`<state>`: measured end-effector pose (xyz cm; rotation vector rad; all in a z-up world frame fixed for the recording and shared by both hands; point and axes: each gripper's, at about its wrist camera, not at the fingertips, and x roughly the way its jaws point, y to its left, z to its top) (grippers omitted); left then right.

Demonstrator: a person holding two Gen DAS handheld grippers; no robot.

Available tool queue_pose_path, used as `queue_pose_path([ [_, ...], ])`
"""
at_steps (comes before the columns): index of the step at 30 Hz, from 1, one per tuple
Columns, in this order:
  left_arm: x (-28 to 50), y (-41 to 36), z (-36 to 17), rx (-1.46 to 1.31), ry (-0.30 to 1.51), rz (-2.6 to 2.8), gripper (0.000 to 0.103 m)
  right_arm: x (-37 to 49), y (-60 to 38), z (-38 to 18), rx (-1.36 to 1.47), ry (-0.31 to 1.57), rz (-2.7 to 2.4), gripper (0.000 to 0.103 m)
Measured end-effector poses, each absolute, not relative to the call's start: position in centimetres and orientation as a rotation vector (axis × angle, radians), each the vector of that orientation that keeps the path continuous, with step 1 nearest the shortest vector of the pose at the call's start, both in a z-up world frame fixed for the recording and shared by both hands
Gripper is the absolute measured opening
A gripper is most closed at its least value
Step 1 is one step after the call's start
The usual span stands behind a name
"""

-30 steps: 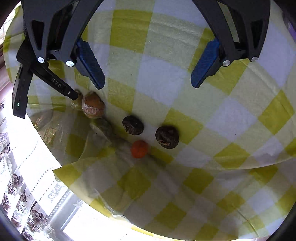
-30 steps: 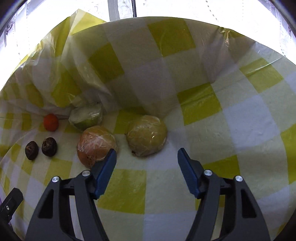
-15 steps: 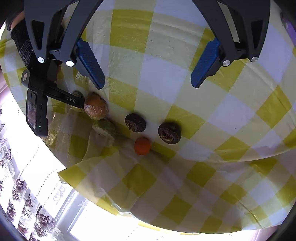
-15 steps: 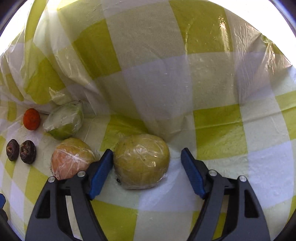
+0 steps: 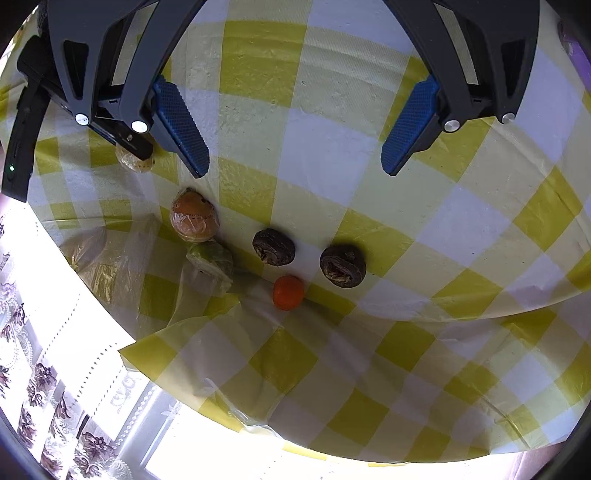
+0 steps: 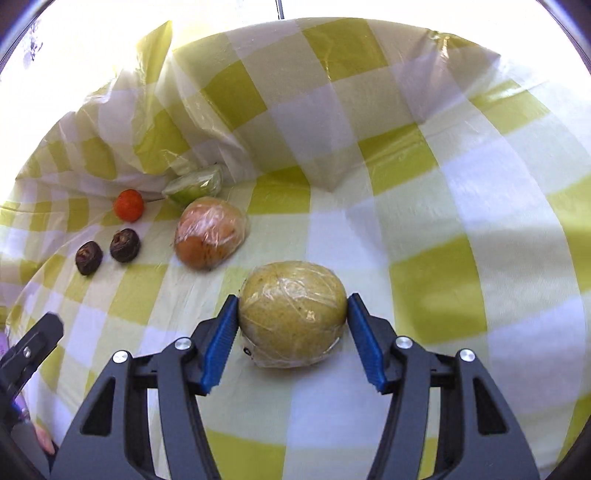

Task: Organize fruits
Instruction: 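Grasp the plastic-wrapped yellow fruit with the right gripper, then grasp a mangosteen with the left gripper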

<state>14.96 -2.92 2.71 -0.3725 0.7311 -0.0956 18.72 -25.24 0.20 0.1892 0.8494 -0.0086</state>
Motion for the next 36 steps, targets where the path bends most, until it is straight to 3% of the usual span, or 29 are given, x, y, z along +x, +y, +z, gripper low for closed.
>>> queue_pose_path([
  [12,20.0,-7.2,3.4,-0.145,0.768,-0.136,0.089,10.5,-28.9,-0.6,0.481,0.8,0.122,0.06],
  [14,22.0,-8.0,3.1,-0.114,0.789,-0.121,0.075,10.9,-28.5,-0.6,0.476,0.801,0.121,0.06],
  [17,25.1,-7.9,2.6,-0.13,0.842,-0.097,0.066,11.2,-28.4,-0.8,0.487,0.8,0.126,0.06],
  [22,28.4,-8.1,2.3,-0.073,0.887,-0.079,0.064,11.3,-28.4,-0.8,0.491,0.799,0.13,0.06],
  [26,28.2,-8.7,2.3,-0.015,0.873,-0.074,0.037,11.3,-28.5,-0.8,0.493,0.799,0.135,0.06],
  [36,21.8,-4.2,3.5,-0.226,0.795,-0.08,0.037,11.0,-28.6,-0.7,0.506,0.792,0.129,0.06],
])
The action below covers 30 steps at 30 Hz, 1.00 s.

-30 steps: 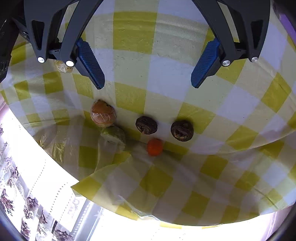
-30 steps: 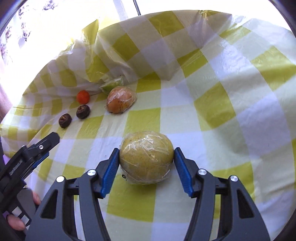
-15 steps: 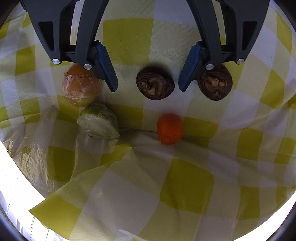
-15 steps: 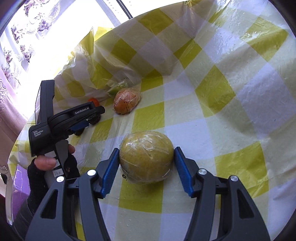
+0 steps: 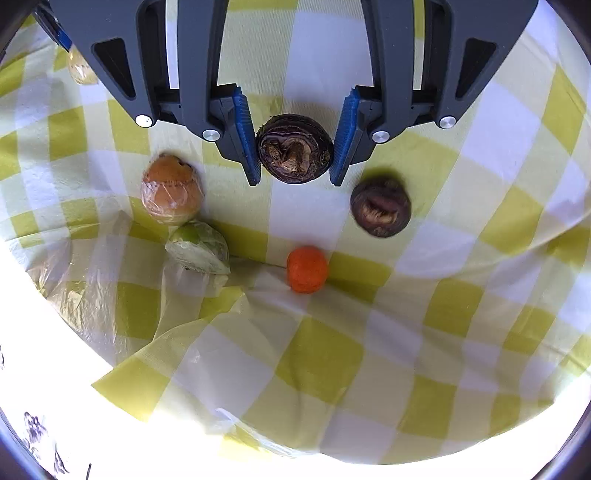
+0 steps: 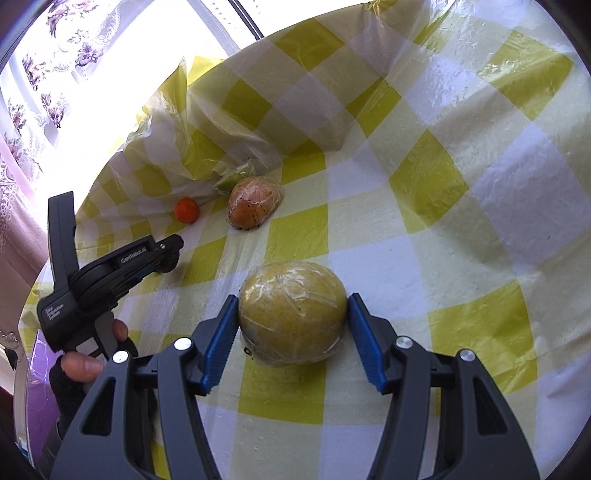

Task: Organize fruits
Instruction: 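Grasp a mangosteen with the left gripper, then carry the mangosteen and wrapped yellow fruit with both grippers toward the box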

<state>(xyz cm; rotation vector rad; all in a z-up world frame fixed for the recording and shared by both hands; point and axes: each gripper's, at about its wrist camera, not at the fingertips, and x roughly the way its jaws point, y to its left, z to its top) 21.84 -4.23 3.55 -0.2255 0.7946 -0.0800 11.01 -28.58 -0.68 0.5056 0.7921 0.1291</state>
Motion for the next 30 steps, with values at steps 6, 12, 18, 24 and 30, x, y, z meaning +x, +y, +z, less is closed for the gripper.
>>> queue_pose_path([
  [6,14.7,-1.3,2.9,-0.396,0.832,-0.078,0.037,11.0,-28.6,-0.6,0.512,0.792,0.124,0.06],
  [12,7.0,-1.1,2.5,-0.349,0.822,-0.11,0.037,11.0,-28.7,-0.6,0.515,0.789,0.12,0.06],
  [18,1.5,0.8,2.2,-0.368,0.81,-0.134,0.037,11.1,-28.8,-0.6,0.516,0.79,0.123,0.06],
  [24,-0.8,1.1,2.3,-0.333,0.784,-0.151,0.037,10.5,-28.1,-0.2,0.488,0.779,0.145,0.06],
  [30,-2.3,1.5,2.7,-0.295,0.753,-0.163,0.037,6.3,-25.5,-0.1,0.494,0.811,0.142,0.06],
])
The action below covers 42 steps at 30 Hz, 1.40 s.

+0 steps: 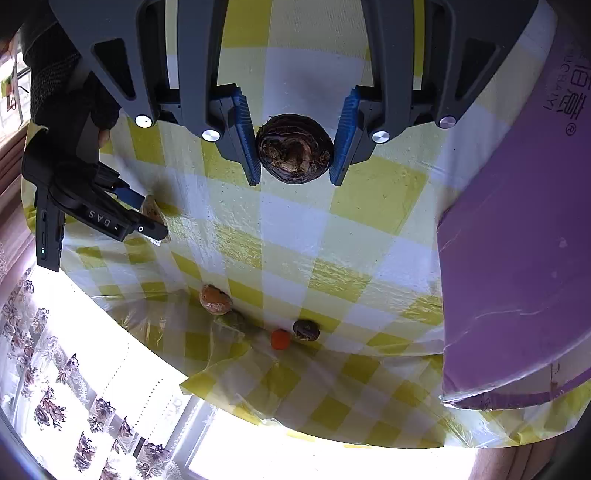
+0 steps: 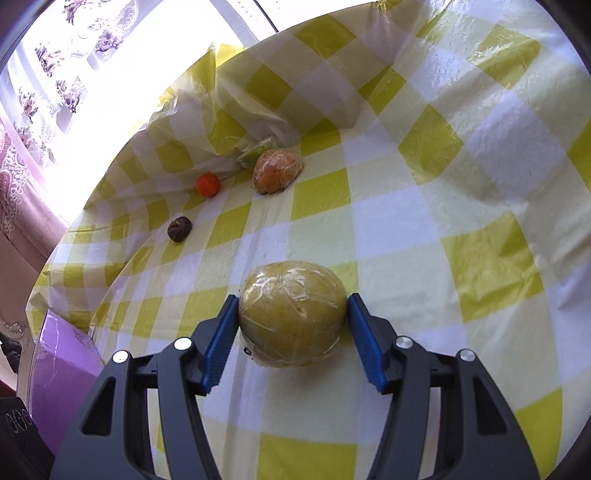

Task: Organize fruits
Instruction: 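Carry the mangosteen and wrapped yellow fruit with both grippers toward the box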

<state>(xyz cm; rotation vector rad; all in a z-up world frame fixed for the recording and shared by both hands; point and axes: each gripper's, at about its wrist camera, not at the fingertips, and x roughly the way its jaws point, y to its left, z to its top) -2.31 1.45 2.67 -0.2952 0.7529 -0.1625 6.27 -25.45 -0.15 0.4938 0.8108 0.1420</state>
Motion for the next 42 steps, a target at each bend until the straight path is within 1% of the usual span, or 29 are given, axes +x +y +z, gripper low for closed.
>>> queue_pose_path([
  [4,-3.0,2.1,2.7,-0.3,0.749,-0.172,0.037,1.6,-23.4,0.2,0.493,0.768,0.13,0.06],
  [11,-4.6,2.8,2.8,-0.27,0.731,-0.152,0.037,-4.4,-19.6,0.5,0.439,0.762,0.181,0.06],
  [18,-6.4,4.3,3.0,-0.261,0.714,-0.126,0.037,-8.1,-16.9,0.8,0.374,0.767,0.244,0.06],
  [29,-9.4,4.6,3.8,-0.193,0.641,-0.097,0.037,-10.3,-14.5,1.5,0.327,0.739,0.308,0.06],
  [32,-11.1,5.3,5.1,-0.18,0.566,-0.067,0.037,-11.1,-14.7,2.1,0.362,0.68,0.341,0.06],
  [34,-12.7,5.6,6.4,-0.158,0.49,-0.041,0.037,-11.6,-13.9,3.0,0.326,0.632,0.344,0.06],
  [42,-19.5,8.2,11.9,-0.109,0.171,0.101,0.037,-15.0,-9.3,7.7,0.213,0.348,0.459,0.06],
])
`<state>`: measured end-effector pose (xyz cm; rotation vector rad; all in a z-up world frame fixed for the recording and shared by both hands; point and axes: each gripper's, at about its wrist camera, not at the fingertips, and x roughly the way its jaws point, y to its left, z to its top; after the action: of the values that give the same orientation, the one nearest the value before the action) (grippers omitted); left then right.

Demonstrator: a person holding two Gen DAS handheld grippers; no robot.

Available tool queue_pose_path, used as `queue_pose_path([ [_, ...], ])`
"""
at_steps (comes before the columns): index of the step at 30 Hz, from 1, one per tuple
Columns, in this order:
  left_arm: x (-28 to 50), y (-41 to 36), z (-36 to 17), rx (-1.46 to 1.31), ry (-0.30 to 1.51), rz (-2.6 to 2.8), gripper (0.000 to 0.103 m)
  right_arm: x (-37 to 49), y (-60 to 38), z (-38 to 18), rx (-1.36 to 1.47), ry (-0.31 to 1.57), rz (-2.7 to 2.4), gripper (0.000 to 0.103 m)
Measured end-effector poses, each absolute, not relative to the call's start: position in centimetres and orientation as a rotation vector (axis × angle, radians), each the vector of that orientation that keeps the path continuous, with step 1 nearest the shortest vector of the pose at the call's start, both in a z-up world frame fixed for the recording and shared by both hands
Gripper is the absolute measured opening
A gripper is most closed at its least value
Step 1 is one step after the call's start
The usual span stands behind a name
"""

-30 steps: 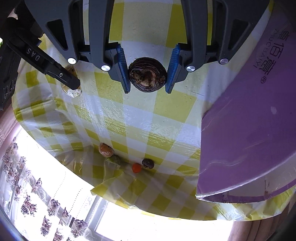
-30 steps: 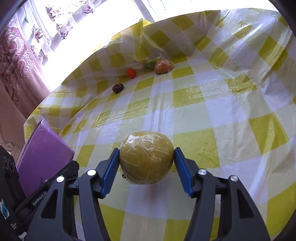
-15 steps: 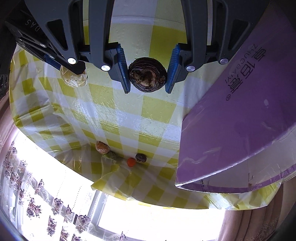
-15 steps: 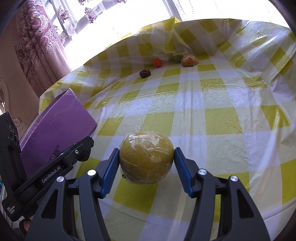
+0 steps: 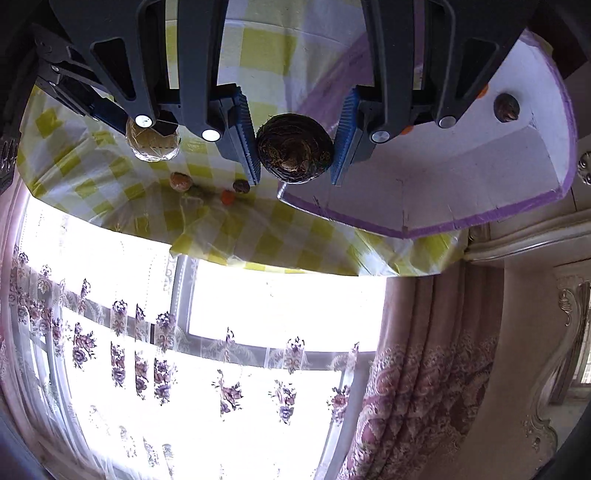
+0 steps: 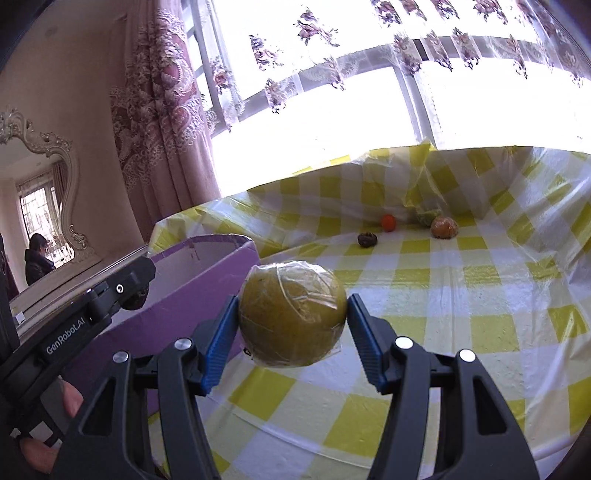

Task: Organize fruits
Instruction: 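Carry the mangosteen and wrapped yellow fruit with both grippers toward the box, then open both grippers to drop the mangosteen and yellow fruit into the box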

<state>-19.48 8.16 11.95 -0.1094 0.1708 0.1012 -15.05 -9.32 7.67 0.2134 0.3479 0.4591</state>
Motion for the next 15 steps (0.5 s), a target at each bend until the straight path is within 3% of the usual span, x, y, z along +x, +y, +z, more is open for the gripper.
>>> queue_pose_path([
  [5,-22.9,10.3,15.0,-0.067,0.023,0.233,0.037,-15.2,-5.1,10.6,0.139,0.269,0.554,0.06],
  [15,-23.0,17.7,16.7,-0.104,0.009,0.47,0.037,-13.7,4.3,14.5,0.007,0.232,0.7,0.06],
])
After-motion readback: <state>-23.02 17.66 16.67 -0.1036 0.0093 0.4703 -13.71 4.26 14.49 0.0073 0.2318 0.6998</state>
